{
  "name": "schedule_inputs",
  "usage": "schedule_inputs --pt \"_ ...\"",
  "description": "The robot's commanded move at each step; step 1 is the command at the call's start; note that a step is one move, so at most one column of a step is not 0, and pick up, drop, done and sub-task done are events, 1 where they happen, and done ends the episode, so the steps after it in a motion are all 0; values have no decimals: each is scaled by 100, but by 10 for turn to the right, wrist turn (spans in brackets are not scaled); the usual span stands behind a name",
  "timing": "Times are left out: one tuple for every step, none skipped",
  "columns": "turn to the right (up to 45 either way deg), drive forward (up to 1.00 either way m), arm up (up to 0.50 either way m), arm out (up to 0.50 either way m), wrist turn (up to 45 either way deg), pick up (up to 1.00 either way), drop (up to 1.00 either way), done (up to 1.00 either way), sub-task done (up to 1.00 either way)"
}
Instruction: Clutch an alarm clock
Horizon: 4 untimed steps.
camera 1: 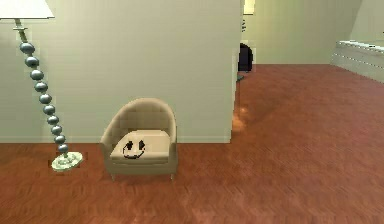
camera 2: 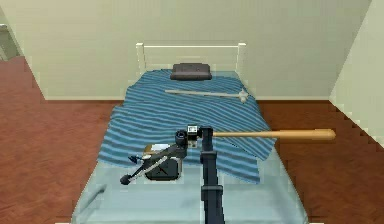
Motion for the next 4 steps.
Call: schedule_inputs --pt "0 0 0 0 450 0 0 0 0" --pt "0 0 0 0 240 0 0 0 0" --pt "0 0 -30 0 0 0 0 0 0" --pt "0 0 0 0 0 100 0 0 0"
